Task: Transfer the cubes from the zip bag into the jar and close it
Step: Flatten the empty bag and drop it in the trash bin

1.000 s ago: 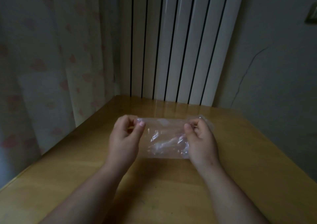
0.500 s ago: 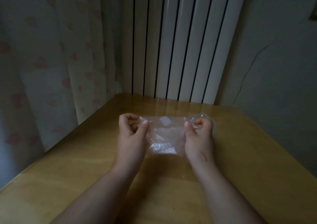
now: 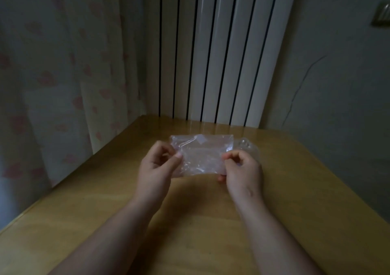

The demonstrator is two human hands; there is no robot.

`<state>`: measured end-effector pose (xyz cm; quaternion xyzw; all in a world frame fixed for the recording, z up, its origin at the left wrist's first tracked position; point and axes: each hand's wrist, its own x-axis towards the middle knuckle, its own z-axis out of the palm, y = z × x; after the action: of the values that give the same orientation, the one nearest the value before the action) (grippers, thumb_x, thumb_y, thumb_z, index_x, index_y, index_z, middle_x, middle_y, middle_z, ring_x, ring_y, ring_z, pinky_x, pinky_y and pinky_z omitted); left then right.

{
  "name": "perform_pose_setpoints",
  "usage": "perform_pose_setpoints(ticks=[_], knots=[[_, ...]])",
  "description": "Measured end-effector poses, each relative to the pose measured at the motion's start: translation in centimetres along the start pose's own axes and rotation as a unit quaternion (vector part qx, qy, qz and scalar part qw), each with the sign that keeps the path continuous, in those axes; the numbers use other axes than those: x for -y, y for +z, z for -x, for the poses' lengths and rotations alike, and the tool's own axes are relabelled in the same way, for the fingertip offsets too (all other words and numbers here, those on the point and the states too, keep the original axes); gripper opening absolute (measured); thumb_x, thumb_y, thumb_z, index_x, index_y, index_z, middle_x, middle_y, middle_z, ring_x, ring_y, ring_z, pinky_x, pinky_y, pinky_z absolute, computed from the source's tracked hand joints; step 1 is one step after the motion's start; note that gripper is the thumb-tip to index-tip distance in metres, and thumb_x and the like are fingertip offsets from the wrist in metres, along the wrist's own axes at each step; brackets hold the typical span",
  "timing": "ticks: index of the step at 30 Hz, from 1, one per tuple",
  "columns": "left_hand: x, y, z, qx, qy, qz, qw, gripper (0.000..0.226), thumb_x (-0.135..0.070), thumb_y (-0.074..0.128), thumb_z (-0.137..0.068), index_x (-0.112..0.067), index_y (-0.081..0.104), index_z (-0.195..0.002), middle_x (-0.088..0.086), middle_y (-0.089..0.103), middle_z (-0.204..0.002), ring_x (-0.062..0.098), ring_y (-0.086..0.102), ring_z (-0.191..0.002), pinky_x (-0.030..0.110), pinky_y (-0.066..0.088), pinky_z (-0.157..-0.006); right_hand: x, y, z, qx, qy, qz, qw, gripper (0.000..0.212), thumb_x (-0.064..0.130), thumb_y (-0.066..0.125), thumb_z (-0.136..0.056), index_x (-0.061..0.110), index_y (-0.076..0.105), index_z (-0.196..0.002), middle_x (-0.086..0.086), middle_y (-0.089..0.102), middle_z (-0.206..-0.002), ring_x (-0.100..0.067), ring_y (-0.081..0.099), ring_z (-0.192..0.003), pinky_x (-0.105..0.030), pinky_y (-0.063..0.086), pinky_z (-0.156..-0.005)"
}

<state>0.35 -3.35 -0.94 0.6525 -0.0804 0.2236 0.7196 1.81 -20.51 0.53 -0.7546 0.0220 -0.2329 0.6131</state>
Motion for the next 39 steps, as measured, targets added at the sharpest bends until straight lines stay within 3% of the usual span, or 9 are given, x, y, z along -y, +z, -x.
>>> perform_pose_setpoints(ticks=[2, 6, 11, 16, 23, 28, 30, 37, 39], knots=[[-0.1, 0.0, 0.1, 0.015, -0.024, -0.001, 1.0, 0.006, -0.01, 0.066, -0.085, -0.016, 0.065, -0.083, 0.001, 0.063, -0.077, 0.018, 0.061, -0.073, 0.03, 0.052, -0.066, 0.1, 0.1, -0.1, -0.009, -0.003, 0.0, 1.0, 0.025, 0.004, 0.06, -0.091, 0.024, 0.064, -0.077, 0.002, 0.068, -0.083, -0.021, 0.068, -0.06, -0.029, 0.058, -0.052], [-0.3, 0.9, 0.2, -0.007, -0.071, -0.032, 0.997, 0.031, 0.005, 0.063, -0.087, -0.019, 0.068, -0.105, 0.01, 0.066, -0.081, 0.018, 0.063, -0.07, 0.03, 0.057, -0.069, 0.3, 0.2, -0.5, -0.008, -0.015, 0.023, 1.0, 0.027, 0.006, 0.06, -0.09, 0.029, 0.064, -0.076, 0.006, 0.067, -0.08, -0.025, 0.069, -0.073, -0.045, 0.061, -0.067], [-1.8, 2.1, 0.2, 0.007, -0.066, -0.06, 0.996, 0.045, 0.003, 0.064, -0.087, -0.026, 0.063, -0.121, -0.002, 0.067, -0.101, -0.002, 0.067, -0.073, 0.018, 0.057, -0.064, 1.3, -1.2, -0.6, -0.022, -0.034, 0.047, 0.998, 0.027, 0.006, 0.059, -0.092, 0.029, 0.063, -0.078, 0.01, 0.065, -0.084, -0.019, 0.067, -0.082, -0.028, 0.054, -0.065], [-3.7, 2.7, 0.4, 0.038, -0.031, -0.148, 0.988, 0.046, -0.002, 0.067, -0.088, -0.022, 0.06, -0.129, -0.009, 0.064, -0.109, 0.006, 0.066, -0.086, 0.018, 0.057, -0.064, 1.9, -3.8, 0.2, -0.031, -0.032, 0.053, 0.998, 0.026, 0.01, 0.062, -0.089, 0.032, 0.064, -0.076, 0.011, 0.068, -0.081, -0.017, 0.068, -0.077, -0.043, 0.061, -0.067], [-7.2, 5.0, 2.4, 0.067, -0.016, -0.082, 0.994, 0.049, 0.006, 0.061, -0.088, -0.021, 0.059, -0.129, -0.004, 0.063, -0.114, 0.011, 0.063, -0.079, 0.014, 0.05, -0.055, 3.5, -8.7, 2.9, -0.063, -0.093, 0.058, 0.992, 0.033, 0.006, 0.066, -0.086, 0.036, 0.061, -0.075, 0.017, 0.066, -0.079, -0.004, 0.064, -0.076, -0.006, 0.046, -0.063], [-7.7, 7.6, 5.2, 0.064, -0.029, -0.031, 0.997, 0.049, 0.008, 0.061, -0.087, -0.026, 0.06, -0.123, -0.004, 0.064, -0.118, 0.014, 0.066, -0.094, 0.018, 0.053, -0.061, 3.8, -12.2, 4.3, -0.099, -0.09, 0.036, 0.99, 0.032, 0.007, 0.067, -0.084, 0.036, 0.065, -0.072, 0.013, 0.069, -0.075, -0.013, 0.069, -0.074, -0.041, 0.06, -0.073], [-7.7, 8.6, 6.4, 0.065, -0.044, -0.008, 0.997, 0.048, 0.008, 0.06, -0.088, -0.029, 0.061, -0.119, -0.003, 0.064, -0.115, 0.015, 0.067, -0.094, 0.02, 0.055, -0.063, 3.8, -13.9, 4.9, -0.107, -0.087, 0.033, 0.99, 0.029, 0.008, 0.067, -0.084, 0.034, 0.066, -0.074, 0.012, 0.07, -0.075, -0.013, 0.069, -0.072, -0.045, 0.06, -0.071], [-8.2, 12.7, 10.2, 0.107, -0.052, 0.02, 0.993, 0.052, 0.01, 0.06, -0.085, -0.036, 0.062, -0.11, -0.008, 0.064, -0.114, 0.026, 0.067, -0.097, 0.046, 0.06, -0.08, 3.5, -19.7, 7.6, -0.145, -0.077, 0.024, 0.986, 0.027, 0.002, 0.064, -0.087, 0.028, 0.066, -0.077, 0.009, 0.066, -0.064, 0.001, 0.059, -0.049, -0.017, 0.052, -0.051], [-8.2, 14.1, 11.1, 0.126, -0.048, 0.019, 0.991, 0.053, 0.009, 0.061, -0.085, -0.037, 0.062, -0.109, -0.01, 0.063, -0.116, 0.025, 0.065, -0.096, 0.043, 0.058, -0.079, 3.3, -21.4, 8.3, -0.162, -0.068, 0.028, 0.984, 0.025, 0.002, 0.063, -0.086, 0.025, 0.066, -0.077, 0.009, 0.065, -0.063, 0.001, 0.058, -0.047, -0.014, 0.048, -0.048]])
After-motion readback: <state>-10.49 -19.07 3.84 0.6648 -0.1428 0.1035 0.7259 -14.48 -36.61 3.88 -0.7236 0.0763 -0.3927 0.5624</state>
